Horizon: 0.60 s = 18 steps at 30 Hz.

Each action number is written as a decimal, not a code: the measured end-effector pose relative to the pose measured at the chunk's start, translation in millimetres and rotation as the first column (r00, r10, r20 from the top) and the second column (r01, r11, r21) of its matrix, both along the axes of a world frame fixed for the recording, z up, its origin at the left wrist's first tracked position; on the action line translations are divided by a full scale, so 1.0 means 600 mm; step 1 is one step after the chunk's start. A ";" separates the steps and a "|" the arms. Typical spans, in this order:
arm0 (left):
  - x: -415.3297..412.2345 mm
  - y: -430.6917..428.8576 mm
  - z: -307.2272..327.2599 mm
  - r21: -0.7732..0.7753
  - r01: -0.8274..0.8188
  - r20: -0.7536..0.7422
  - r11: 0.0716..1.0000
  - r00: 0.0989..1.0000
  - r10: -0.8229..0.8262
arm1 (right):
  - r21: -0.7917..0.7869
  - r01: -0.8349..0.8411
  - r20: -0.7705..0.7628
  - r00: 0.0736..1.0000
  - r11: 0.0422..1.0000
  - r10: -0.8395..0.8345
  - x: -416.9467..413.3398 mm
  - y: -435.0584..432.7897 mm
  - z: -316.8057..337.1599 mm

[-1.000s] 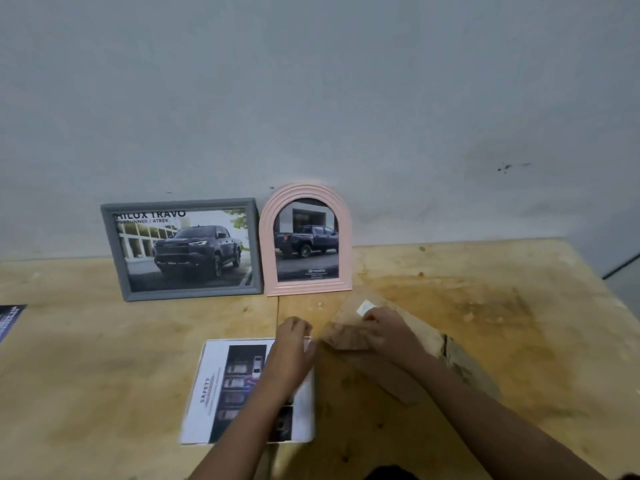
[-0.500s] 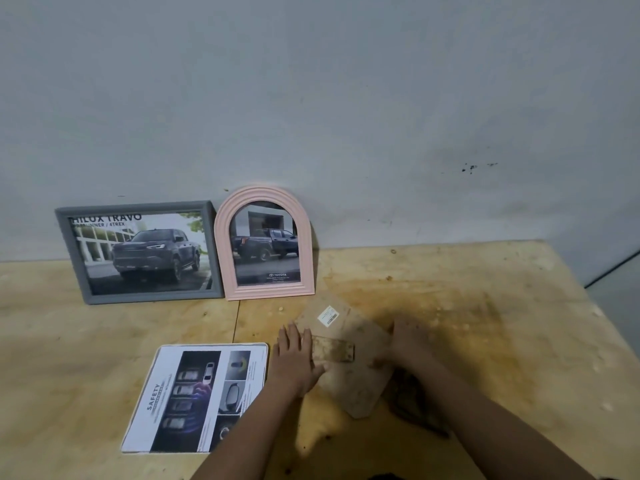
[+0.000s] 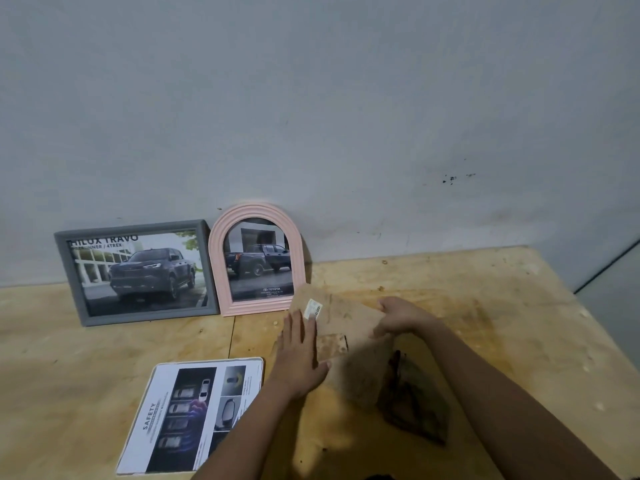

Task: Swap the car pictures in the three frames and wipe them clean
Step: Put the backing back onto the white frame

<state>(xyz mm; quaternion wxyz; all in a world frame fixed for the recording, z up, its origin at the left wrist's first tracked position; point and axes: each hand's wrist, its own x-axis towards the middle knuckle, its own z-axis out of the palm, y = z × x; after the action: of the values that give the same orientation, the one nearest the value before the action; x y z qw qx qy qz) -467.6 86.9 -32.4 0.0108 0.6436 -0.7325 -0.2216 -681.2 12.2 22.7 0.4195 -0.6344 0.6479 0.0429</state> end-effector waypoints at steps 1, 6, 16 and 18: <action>-0.005 -0.006 0.014 -0.042 0.036 -0.036 0.998 0.999 -0.037 | -0.023 -0.021 0.051 0.998 1.000 0.022 -0.003 0.000 0.018; -0.039 -0.042 0.092 -0.222 0.175 -0.112 0.959 0.973 -0.204 | -0.142 -0.037 0.171 0.983 0.989 0.061 -0.010 0.005 0.100; -0.034 -0.065 0.226 -0.226 0.247 -0.268 0.942 0.914 -0.304 | -0.355 0.138 0.502 0.862 0.925 0.064 0.002 0.049 0.148; -0.022 -0.058 0.237 -0.184 0.250 -0.352 0.951 0.886 -0.301 | -0.387 0.179 0.534 0.843 0.904 0.061 0.018 0.057 0.156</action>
<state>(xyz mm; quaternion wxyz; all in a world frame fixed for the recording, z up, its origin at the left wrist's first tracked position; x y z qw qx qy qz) -480.8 52.1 110.0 0.1623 0.4763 -0.8138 -0.2906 -670.5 46.2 116.1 0.4366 -0.6756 0.5187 -0.2897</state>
